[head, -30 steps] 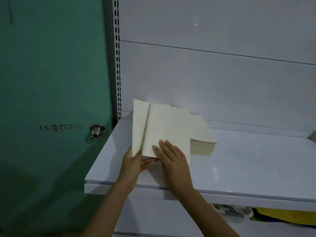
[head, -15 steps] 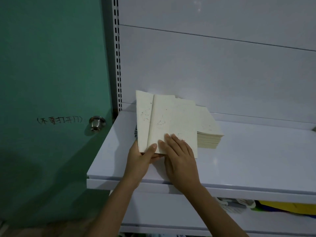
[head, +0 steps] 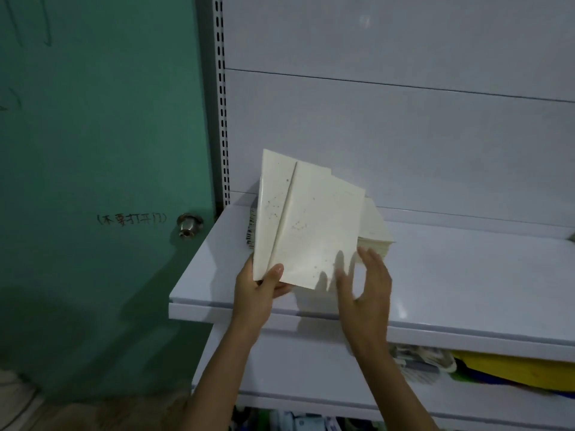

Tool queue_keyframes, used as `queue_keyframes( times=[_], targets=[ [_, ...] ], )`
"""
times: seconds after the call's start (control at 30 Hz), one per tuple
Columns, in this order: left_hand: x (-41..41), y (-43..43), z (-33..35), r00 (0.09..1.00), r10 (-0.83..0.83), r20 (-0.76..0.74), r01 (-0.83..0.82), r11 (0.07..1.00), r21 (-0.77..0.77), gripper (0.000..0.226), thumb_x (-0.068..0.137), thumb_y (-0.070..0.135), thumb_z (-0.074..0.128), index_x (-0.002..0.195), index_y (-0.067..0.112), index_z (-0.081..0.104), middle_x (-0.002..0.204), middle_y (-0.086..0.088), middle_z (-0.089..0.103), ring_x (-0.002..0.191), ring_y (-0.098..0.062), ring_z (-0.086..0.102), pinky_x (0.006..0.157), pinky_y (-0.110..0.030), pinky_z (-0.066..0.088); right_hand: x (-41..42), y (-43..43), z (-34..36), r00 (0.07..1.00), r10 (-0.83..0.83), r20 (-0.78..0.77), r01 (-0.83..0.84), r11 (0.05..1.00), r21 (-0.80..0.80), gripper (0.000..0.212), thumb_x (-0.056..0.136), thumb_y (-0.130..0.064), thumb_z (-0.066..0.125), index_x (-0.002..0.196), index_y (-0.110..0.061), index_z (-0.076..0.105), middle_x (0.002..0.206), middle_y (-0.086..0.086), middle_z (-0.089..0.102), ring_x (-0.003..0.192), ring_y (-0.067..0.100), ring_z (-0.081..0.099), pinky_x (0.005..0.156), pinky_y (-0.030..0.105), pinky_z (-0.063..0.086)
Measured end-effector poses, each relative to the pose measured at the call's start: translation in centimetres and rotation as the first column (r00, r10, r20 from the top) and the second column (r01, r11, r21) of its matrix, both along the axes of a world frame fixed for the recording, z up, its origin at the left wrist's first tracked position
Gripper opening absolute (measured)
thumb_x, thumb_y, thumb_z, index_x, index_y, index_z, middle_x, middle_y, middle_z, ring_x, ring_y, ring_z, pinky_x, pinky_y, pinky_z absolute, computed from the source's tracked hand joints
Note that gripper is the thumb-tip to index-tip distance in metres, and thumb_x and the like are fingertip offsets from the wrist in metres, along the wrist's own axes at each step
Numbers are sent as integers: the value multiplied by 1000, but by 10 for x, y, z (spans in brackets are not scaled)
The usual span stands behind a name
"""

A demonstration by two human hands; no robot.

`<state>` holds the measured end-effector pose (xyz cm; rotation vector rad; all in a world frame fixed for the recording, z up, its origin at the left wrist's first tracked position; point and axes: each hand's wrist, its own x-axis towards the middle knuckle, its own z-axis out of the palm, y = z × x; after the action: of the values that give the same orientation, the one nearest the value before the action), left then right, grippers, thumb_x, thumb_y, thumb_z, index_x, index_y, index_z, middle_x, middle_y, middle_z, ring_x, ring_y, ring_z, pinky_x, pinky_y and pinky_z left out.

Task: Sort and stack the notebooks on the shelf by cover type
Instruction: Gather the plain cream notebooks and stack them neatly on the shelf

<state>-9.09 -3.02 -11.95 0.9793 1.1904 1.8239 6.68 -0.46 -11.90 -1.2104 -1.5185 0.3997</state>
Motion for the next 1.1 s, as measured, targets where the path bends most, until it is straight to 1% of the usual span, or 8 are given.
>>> queue_keyframes(
  times=[0.17,0.23,0.33,0.43,0.67,0.83,1.0,1.1],
  targets=[
    [66,-21,16,993,-122,0,122,992,35,26,87,16,63,110,24,58,92,6,73,79,-19,71,64,-26,57,91,-19,18,861,115,-496,-281,920,-274,58,77,-55,58,129,-30,53,117,-12,63,97,-1,61,78,19,49],
    [101,-25,23,974,-223,-22,224,974,38,33,82,21,64,114,21,57,93,3,73,79,-20,71,64,-27,58,136,-24,23,758,164,-631,-416,867,-274,38,76,-49,63,108,-29,67,102,-6,71,85,6,68,63,24,54],
    [161,-30,23,918,-389,-78,391,920,8,42,80,23,63,121,18,55,98,3,73,84,-18,70,65,-27,58,199,-39,22,592,111,-798,-485,840,-243,32,75,-32,68,107,-26,67,104,-1,73,88,18,71,60,36,57],
    [225,-35,15,867,-483,-122,485,874,-15,34,79,24,62,113,26,56,98,10,73,85,-12,70,64,-22,56,260,-58,15,551,50,-833,-410,886,-218,39,79,-24,65,117,-23,61,113,-1,70,100,20,68,78,40,58],
    [361,-41,-5,796,-583,-161,583,811,-55,36,80,29,62,115,23,57,97,15,72,86,-11,70,66,-20,55,389,-93,4,594,-140,-792,-166,942,-292,36,73,-28,67,109,-30,62,112,-2,70,102,22,66,87,42,53],
    [433,-34,-6,719,-665,-202,664,743,-81,33,79,32,65,112,34,58,101,16,71,90,-10,69,67,-22,55,462,-105,1,614,-182,-768,-74,955,-286,36,75,-28,65,111,-30,60,96,-12,73,86,10,70,72,32,59],
    [467,-1,1,678,-668,-307,665,735,-131,30,74,39,70,103,36,63,99,7,71,90,-17,68,73,-34,58,501,-80,-1,571,-249,-782,-18,949,-315,37,85,-20,62,122,-22,57,101,-8,72,94,17,66,80,39,55],
    [484,33,6,668,-637,-384,647,753,-124,27,73,48,75,95,37,64,88,14,71,78,-4,67,64,-21,54,520,-48,0,600,-235,-765,-12,953,-302,31,82,-23,64,113,-27,60,96,-11,73,87,11,69,67,28,55]
  ],
)
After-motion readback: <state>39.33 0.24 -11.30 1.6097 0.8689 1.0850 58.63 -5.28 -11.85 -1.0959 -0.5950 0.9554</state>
